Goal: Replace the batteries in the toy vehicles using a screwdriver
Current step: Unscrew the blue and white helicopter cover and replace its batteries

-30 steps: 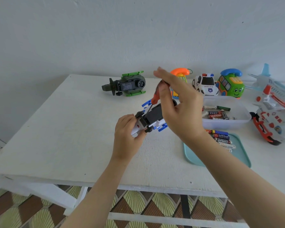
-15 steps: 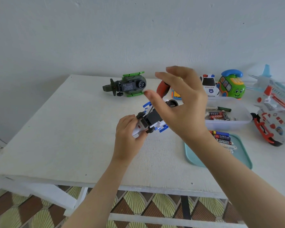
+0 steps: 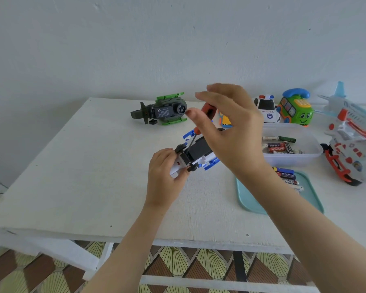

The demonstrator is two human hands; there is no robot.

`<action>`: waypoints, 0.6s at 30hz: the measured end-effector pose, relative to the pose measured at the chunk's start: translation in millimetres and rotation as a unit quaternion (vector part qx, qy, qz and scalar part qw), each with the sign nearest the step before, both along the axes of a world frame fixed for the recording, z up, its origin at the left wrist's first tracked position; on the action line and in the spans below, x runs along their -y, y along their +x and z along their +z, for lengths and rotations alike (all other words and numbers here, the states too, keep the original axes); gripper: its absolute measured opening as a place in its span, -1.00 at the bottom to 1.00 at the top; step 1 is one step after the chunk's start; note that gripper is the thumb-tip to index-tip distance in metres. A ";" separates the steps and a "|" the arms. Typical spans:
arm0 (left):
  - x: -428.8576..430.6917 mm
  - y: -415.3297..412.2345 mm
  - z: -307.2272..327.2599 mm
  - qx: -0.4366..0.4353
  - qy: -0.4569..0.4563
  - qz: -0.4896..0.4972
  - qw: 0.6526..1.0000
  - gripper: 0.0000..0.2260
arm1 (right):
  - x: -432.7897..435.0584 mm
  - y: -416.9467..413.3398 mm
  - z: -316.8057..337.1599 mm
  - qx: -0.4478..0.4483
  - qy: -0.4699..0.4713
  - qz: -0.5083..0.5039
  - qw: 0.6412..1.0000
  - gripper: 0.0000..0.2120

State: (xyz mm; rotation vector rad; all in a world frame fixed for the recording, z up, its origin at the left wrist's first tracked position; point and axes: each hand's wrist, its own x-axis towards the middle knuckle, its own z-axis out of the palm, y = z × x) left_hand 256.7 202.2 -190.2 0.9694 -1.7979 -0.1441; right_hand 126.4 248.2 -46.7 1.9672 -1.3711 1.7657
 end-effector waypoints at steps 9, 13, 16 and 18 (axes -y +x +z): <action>1.2 0.7 -1.5 0.005 0.009 0.002 1.000 -0.71 | -3.5 0.5 -2.5 -0.020 0.063 0.037 0.997 -0.76; 0.8 0.2 -0.1 0.003 0.011 -0.005 1.000 -0.70 | -3.0 1.3 0.7 -0.037 0.020 -0.011 0.999 -0.68; -0.1 0.5 1.1 0.000 0.008 -0.004 1.000 -0.72 | 2.6 2.4 1.0 -0.023 -0.022 -0.051 0.998 -0.74; -0.3 0.6 1.4 -0.001 0.009 -0.005 1.000 -0.72 | 4.5 2.9 0.7 -0.020 -0.031 -0.053 0.998 -0.77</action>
